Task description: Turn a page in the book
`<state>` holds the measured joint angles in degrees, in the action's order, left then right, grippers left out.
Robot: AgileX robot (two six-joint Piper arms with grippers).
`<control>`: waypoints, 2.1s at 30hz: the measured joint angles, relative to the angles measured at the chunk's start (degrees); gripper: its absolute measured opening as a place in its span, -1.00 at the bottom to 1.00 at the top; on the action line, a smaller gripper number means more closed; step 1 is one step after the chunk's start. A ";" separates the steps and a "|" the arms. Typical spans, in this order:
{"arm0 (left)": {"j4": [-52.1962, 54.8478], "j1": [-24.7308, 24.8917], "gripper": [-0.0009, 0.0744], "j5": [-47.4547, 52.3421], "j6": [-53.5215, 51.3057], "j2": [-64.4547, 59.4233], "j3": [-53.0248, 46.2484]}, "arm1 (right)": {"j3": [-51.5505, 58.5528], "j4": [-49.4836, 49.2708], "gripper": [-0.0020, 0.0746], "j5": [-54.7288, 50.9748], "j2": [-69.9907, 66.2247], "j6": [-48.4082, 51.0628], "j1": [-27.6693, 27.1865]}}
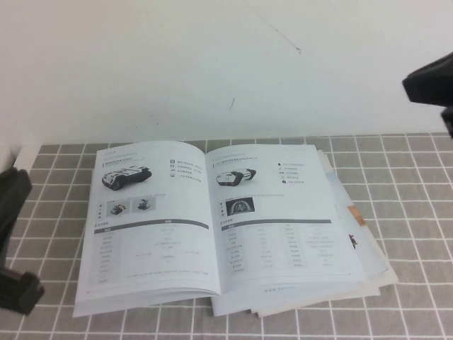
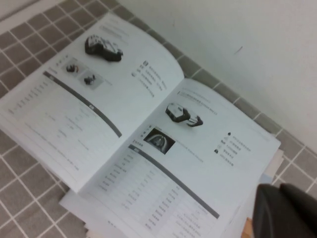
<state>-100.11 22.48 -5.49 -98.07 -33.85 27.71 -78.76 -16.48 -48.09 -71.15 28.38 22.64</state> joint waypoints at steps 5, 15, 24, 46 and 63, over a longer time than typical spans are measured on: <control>0.25 0.00 -0.99 6.13 6.26 9.18 -6.41 | 10.76 0.24 -0.95 3.88 12.73 0.00 0.00; 18.00 0.00 -0.99 29.42 20.28 0.14 -10.70 | 39.20 1.03 -0.95 16.83 42.74 -1.26 0.00; 65.59 0.00 -0.99 51.36 48.41 -12.70 1.28 | 53.26 1.60 -0.95 17.60 52.78 -1.76 0.00; 85.35 0.00 -0.99 48.72 71.27 9.74 9.71 | 58.29 2.48 -0.95 15.37 52.89 -1.27 0.00; 84.62 0.00 -0.99 50.55 70.82 10.15 9.71 | 58.29 2.38 -0.95 15.25 52.89 -1.27 0.00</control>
<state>-15.49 22.48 45.06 -27.25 -23.69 37.43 -20.47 -14.10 -32.84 -18.26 27.10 22.64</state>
